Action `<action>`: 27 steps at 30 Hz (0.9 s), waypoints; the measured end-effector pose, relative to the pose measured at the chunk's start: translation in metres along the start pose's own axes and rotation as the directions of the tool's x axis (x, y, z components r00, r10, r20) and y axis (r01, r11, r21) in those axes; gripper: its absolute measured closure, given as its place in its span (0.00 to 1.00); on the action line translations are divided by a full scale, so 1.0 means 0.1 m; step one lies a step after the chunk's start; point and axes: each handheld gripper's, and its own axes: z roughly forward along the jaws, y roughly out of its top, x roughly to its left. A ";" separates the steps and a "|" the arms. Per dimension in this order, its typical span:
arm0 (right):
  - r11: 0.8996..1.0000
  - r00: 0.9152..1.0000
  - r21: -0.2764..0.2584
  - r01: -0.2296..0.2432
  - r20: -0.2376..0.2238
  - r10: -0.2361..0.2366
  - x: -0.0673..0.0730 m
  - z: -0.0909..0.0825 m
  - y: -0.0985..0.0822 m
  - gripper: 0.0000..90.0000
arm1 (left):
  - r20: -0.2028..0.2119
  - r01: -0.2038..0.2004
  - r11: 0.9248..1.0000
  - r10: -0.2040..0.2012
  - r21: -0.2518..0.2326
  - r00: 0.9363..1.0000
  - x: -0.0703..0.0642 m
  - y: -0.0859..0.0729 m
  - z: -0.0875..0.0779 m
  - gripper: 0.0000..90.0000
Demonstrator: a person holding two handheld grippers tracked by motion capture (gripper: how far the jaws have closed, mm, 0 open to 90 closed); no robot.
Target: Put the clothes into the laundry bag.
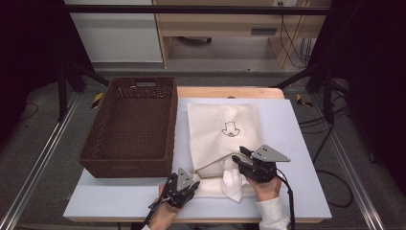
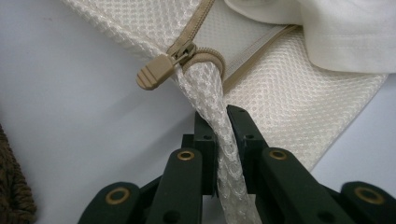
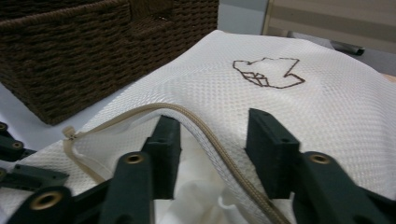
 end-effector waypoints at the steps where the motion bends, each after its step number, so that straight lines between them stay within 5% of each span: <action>1: 1.000 1.000 -0.003 0.008 -0.003 -0.008 0.01 -0.01 0.00 0.53 | 0.007 0.007 1.000 -0.007 0.001 1.000 0.01 0.00 0.00 0.91; 3: 1.000 1.000 0.011 0.023 0.002 -0.023 0.03 -0.04 0.02 0.38 | 0.002 0.001 1.000 -0.001 -0.001 1.000 0.00 0.00 0.00 0.90; 7: 1.000 1.000 -0.011 0.005 0.020 -0.005 0.02 -0.18 0.05 0.32 | -0.003 -0.007 1.000 0.007 0.000 1.000 -0.01 0.00 0.01 0.90; 15: 0.999 0.999 -0.025 -0.046 0.013 0.046 0.03 -0.49 -0.05 0.30 | 0.013 0.009 1.000 -0.009 0.000 1.000 0.02 0.00 0.01 0.90; 21: 0.996 0.999 0.074 -0.047 -0.011 0.048 0.13 -0.35 -0.27 0.34 | 0.022 0.015 1.000 -0.015 0.003 1.000 0.03 0.00 0.01 0.90; 27: 0.984 0.999 0.174 -0.033 0.029 0.028 0.19 -0.06 -0.50 0.46 | 0.022 0.015 1.000 -0.015 0.003 1.000 0.03 0.00 0.01 0.90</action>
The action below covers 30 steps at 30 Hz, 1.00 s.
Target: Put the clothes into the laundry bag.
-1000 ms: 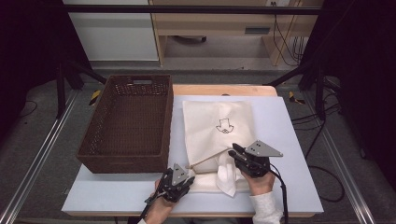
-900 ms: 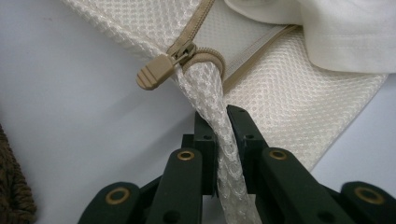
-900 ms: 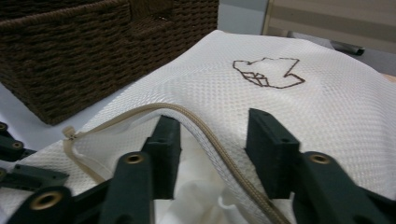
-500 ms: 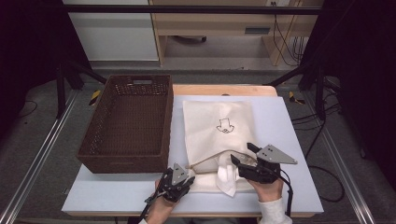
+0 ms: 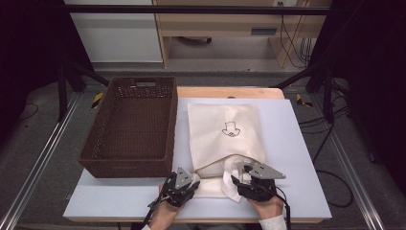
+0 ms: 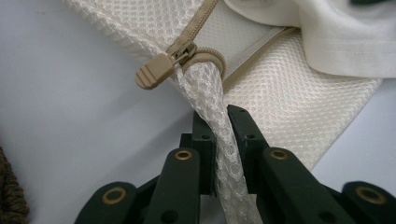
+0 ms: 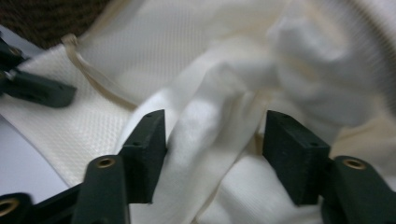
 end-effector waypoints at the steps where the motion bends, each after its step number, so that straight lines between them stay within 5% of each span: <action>1: 1.000 1.000 0.002 -0.003 0.002 0.003 0.00 0.05 -0.03 0.48 | 0.000 0.002 1.000 -0.002 -0.002 1.000 0.00 0.00 0.00 0.89; 7: 0.997 0.999 0.072 -0.040 0.011 0.039 -0.05 0.19 0.00 0.86 | -0.003 -0.001 1.000 0.001 -0.002 1.000 -0.01 0.00 0.00 0.90; 9: 0.996 0.999 0.081 -0.046 0.012 0.045 -0.07 0.21 0.07 0.87 | -0.003 -0.003 1.000 0.003 -0.002 1.000 -0.01 0.00 0.00 0.90; 17: 0.998 0.999 0.050 -0.039 0.038 0.037 -0.08 0.48 0.34 0.88 | 0.002 -0.001 1.000 0.001 -0.001 1.000 0.00 0.00 0.00 0.92; 24: 1.000 0.991 -0.002 0.029 0.130 -0.029 -0.02 0.80 0.37 0.86 | 0.006 0.004 1.000 -0.004 -0.001 1.000 0.00 0.00 0.00 0.92; 28: 1.000 0.997 0.010 0.008 0.073 -0.009 -0.04 0.75 0.38 0.74 | 0.007 0.006 1.000 -0.006 0.000 1.000 0.00 0.00 0.00 0.92; 30: 0.999 0.999 0.021 -0.050 0.002 0.050 -0.02 0.60 0.40 0.62 | 0.007 0.005 1.000 -0.005 -0.001 1.000 0.00 0.00 0.00 0.92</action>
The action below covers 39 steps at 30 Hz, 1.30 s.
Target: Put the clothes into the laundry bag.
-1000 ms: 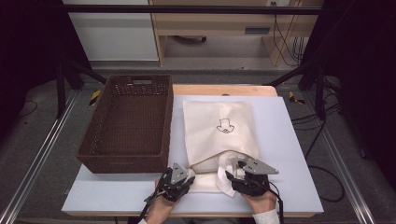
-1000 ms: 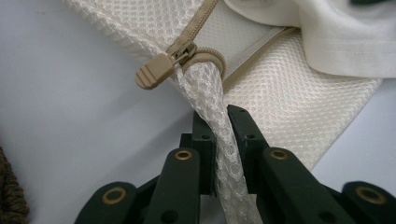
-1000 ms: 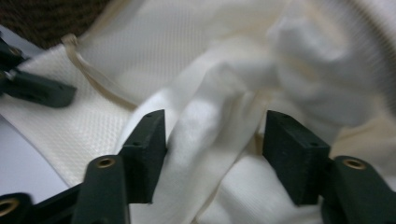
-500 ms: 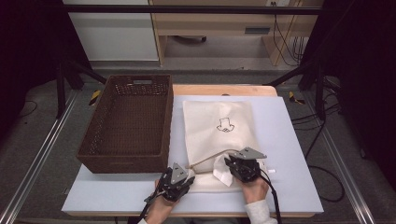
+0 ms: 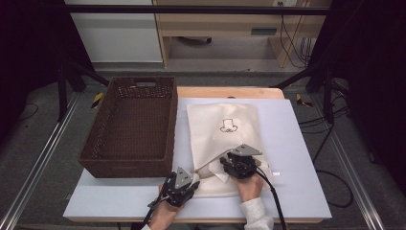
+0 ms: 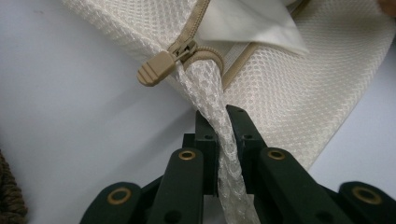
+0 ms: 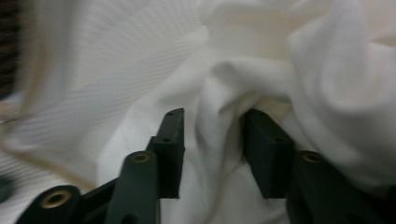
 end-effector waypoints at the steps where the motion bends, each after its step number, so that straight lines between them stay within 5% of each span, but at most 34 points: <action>1: 1.000 1.000 0.000 0.000 0.000 0.000 0.00 0.00 0.00 0.62 | 0.000 0.000 1.000 0.000 0.000 1.000 0.00 0.00 0.00 0.92; 8: 0.995 0.997 -0.085 0.057 0.047 -0.053 0.01 -0.52 -0.13 0.45 | 0.005 0.005 1.000 -0.005 -0.001 1.000 0.01 0.00 0.00 0.91; 10: 0.995 0.996 -0.081 0.055 0.081 -0.048 -0.04 -0.60 -0.19 0.41 | 0.005 0.005 1.000 -0.005 -0.001 1.000 0.01 0.00 0.00 0.91; 11: 0.996 0.998 -0.077 0.035 0.063 -0.030 -0.06 -0.62 -0.23 0.44 | 0.005 0.005 1.000 -0.005 -0.001 1.000 0.01 0.00 0.00 0.91; 15: 1.000 1.000 -0.013 -0.024 0.018 0.025 -0.12 -0.49 -0.26 0.49 | 0.006 0.006 1.000 -0.006 0.003 1.000 0.01 0.00 0.00 0.91; 19: 0.999 0.999 0.045 0.005 0.045 -0.007 -0.06 -0.28 -0.19 0.61 | 0.010 0.010 1.000 -0.010 0.001 1.000 0.02 0.00 0.00 0.91; 20: 0.997 0.997 0.071 0.034 0.062 -0.038 -0.03 -0.18 -0.15 0.72 | 0.010 0.011 1.000 -0.011 0.001 1.000 0.02 0.00 0.00 0.91; 24: 0.993 0.997 0.096 0.069 0.025 -0.072 0.07 -0.07 -0.08 0.91 | 0.018 0.021 1.000 -0.021 0.004 1.000 0.03 0.00 0.00 0.92; 30: 0.995 0.997 0.070 0.075 -0.002 -0.075 0.15 0.12 0.01 0.96 | 0.020 0.023 1.000 -0.023 0.003 1.000 0.03 0.00 0.00 0.92; 37: 0.997 0.989 0.015 0.071 0.128 -0.072 0.06 0.36 0.10 0.97 | 0.026 0.027 1.000 -0.027 0.003 0.999 0.04 0.00 0.00 0.93; 39: 0.997 0.989 0.013 0.072 0.126 -0.073 0.05 0.36 0.10 0.96 | 0.029 0.030 1.000 -0.031 0.003 0.999 0.04 0.00 0.00 0.93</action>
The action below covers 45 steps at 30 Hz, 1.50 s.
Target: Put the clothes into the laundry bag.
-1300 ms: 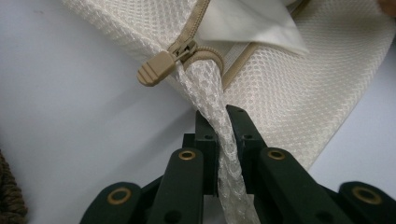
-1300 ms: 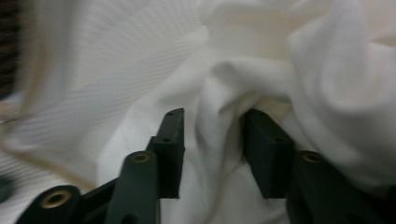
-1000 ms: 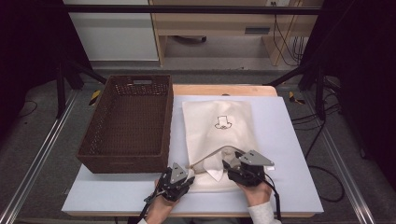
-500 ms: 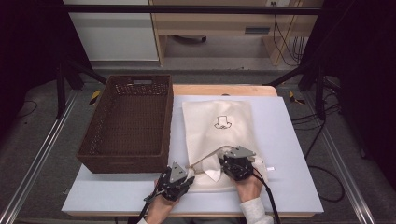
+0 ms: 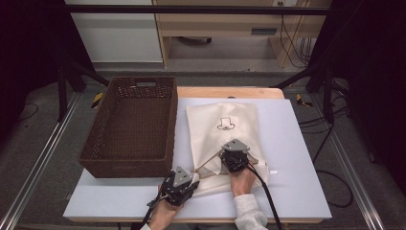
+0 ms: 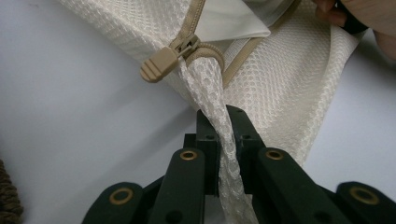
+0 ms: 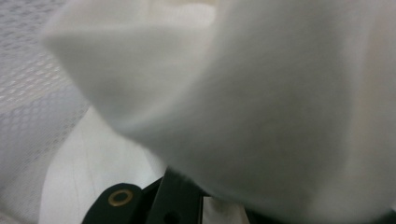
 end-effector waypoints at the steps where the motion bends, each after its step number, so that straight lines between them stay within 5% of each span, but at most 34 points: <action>1: 1.000 1.000 0.002 -0.008 -0.015 0.008 0.00 -0.02 0.00 0.93 | 0.000 0.000 1.000 0.000 0.000 1.000 0.00 0.00 0.00 0.93; 6: 0.999 0.994 0.016 -0.046 -0.102 0.047 0.01 -0.19 0.00 0.71 | 0.000 0.000 1.000 0.000 0.000 1.000 0.00 0.00 0.00 0.93; 12: 0.999 0.985 -0.002 -0.033 -0.167 0.032 0.10 -0.47 -0.05 0.55 | 0.001 0.001 1.000 -0.001 -0.002 1.000 0.00 0.00 0.00 0.93; 16: 1.000 0.984 0.016 0.004 -0.180 -0.001 0.18 -0.42 -0.12 0.59 | 0.010 0.008 1.000 -0.008 -0.005 1.000 0.01 0.01 -0.01 0.93; 19: 0.997 0.988 0.070 0.031 -0.153 -0.020 0.23 -0.24 -0.12 0.79 | 0.009 0.007 1.000 -0.006 -0.011 1.000 0.01 0.02 -0.02 0.93; 26: 0.996 0.986 0.055 0.073 -0.154 -0.064 0.31 -0.11 -0.02 0.96 | 0.022 0.024 0.999 -0.024 -0.026 0.999 0.01 0.04 -0.04 0.93; 29: 0.998 0.992 0.021 0.057 -0.110 -0.054 0.33 0.01 0.05 0.97 | 0.034 0.028 0.999 -0.027 -0.024 0.999 0.01 0.04 -0.07 0.94; 31: 1.000 0.999 -0.014 0.025 -0.035 -0.025 0.26 0.09 0.11 0.97 | 0.033 0.028 0.999 -0.027 -0.035 0.999 0.00 0.04 -0.10 0.94; 34: 1.000 0.999 -0.016 0.002 -0.044 -0.003 0.24 0.11 0.11 0.96 | 0.037 0.034 0.999 -0.033 -0.031 0.999 0.02 0.03 -0.09 0.94; 36: 1.000 0.998 -0.018 0.010 -0.056 -0.011 0.27 0.06 0.09 0.89 | 0.031 0.029 0.999 -0.028 -0.022 0.999 0.02 0.01 -0.07 0.94; 37: 1.000 0.994 -0.021 -0.007 -0.112 0.005 0.27 -0.03 0.07 0.79 | 0.028 0.030 0.999 -0.030 -0.019 0.999 0.02 0.01 -0.06 0.93; 41: 0.999 0.988 -0.029 -0.020 -0.154 0.015 0.25 -0.25 0.02 0.73 | 0.035 0.040 0.999 -0.039 -0.020 0.999 0.04 0.01 -0.06 0.92; 45: 0.999 0.989 -0.054 0.000 -0.147 -0.008 0.14 -0.62 -0.05 0.70 | 0.034 0.045 0.999 -0.044 -0.022 0.998 0.05 0.02 -0.07 0.90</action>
